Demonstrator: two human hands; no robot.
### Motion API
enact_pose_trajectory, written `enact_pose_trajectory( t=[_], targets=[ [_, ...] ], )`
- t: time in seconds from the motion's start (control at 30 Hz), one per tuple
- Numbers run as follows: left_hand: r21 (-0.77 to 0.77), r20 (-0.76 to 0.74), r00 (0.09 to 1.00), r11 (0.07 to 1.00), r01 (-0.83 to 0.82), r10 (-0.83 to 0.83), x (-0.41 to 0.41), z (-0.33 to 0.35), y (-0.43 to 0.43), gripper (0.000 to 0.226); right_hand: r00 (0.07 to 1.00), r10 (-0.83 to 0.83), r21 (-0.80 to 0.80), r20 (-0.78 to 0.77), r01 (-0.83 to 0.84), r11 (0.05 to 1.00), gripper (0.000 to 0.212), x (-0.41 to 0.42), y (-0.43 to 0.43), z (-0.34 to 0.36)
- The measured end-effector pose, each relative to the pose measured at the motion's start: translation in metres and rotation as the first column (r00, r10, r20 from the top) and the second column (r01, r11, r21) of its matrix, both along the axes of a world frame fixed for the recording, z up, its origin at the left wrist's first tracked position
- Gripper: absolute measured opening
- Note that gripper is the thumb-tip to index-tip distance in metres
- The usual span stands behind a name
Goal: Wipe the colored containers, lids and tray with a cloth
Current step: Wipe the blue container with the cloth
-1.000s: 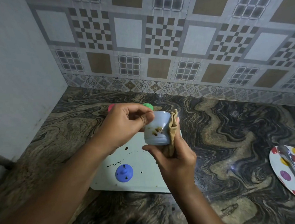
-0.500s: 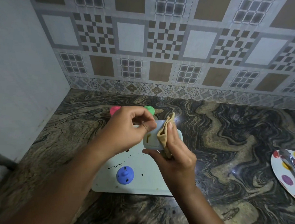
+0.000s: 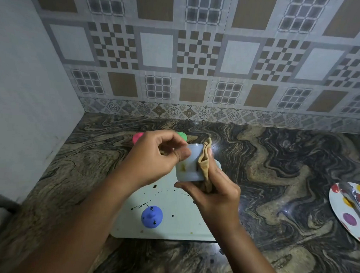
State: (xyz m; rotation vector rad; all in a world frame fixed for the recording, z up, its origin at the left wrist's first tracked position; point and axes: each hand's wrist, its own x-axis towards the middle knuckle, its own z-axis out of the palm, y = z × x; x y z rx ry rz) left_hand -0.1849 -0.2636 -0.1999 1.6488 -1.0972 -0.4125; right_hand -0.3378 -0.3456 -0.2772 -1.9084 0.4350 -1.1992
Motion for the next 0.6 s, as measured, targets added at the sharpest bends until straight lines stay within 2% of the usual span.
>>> enact_pose_trajectory(
  t=[0.03, 0.07, 0.17, 0.2, 0.27, 0.33, 0.37, 0.47, 0.53, 0.6],
  targets=[
    [-0.021, 0.034, 0.999, 1.0, -0.014, 0.015, -0.003, 0.002, 0.0, 0.008, 1.0, -0.008, 0.015, 0.004, 0.008, 1.0, 0.08, 0.0, -0.002, -0.001],
    [-0.054, -0.003, 1.0, 0.998, -0.019, 0.019, -0.006, 0.002, 0.0, 0.006, 1.0, -0.006, 0.078, 0.023, 0.005, 0.997, 0.074, -0.001, -0.002, 0.0],
    [-0.128, -0.353, 0.934, 0.992, -0.002, -0.043, -0.008, 0.002, -0.001, 0.025, 0.996, -0.029, 0.355, 0.08, -0.001, 0.935, 0.051, 0.002, 0.001, 0.003],
    [-0.123, -0.416, 0.908, 0.992, -0.004, -0.048, -0.006, 0.001, -0.002, 0.025, 0.996, -0.03, 0.402, 0.089, -0.008, 0.916, 0.047, 0.004, 0.002, 0.004],
    [-0.103, -0.451, 0.892, 0.995, -0.016, -0.032, -0.003, -0.003, -0.002, 0.016, 0.996, -0.02, 0.371, 0.088, -0.014, 0.928, 0.054, 0.004, 0.002, 0.004],
    [-0.105, -0.394, 0.919, 0.994, -0.03, -0.014, 0.0, -0.004, -0.003, 0.008, 0.998, -0.027, 0.217, 0.06, 0.013, 0.976, 0.069, 0.004, 0.0, 0.001],
    [-0.104, -0.311, 0.951, 0.994, -0.026, -0.008, 0.001, -0.003, -0.003, 0.005, 0.999, -0.035, 0.139, 0.029, 0.03, 0.99, 0.073, 0.004, -0.002, -0.001],
    [-0.059, 0.053, 0.997, 0.997, -0.05, 0.053, -0.003, -0.003, -0.004, 0.01, 0.999, -0.047, 0.036, -0.018, 0.048, 0.998, 0.077, 0.003, -0.005, -0.002],
    [-0.09, 0.102, 0.992, 0.993, -0.071, 0.08, -0.01, -0.003, -0.004, 0.006, 1.0, -0.023, 0.133, -0.005, 0.023, 0.991, 0.075, 0.001, -0.003, -0.004],
    [-0.116, -0.072, 0.995, 0.991, -0.07, 0.062, -0.013, -0.005, -0.004, 0.022, 0.999, -0.02, 0.32, 0.048, 0.004, 0.947, 0.072, 0.0, -0.001, -0.005]
  ],
)
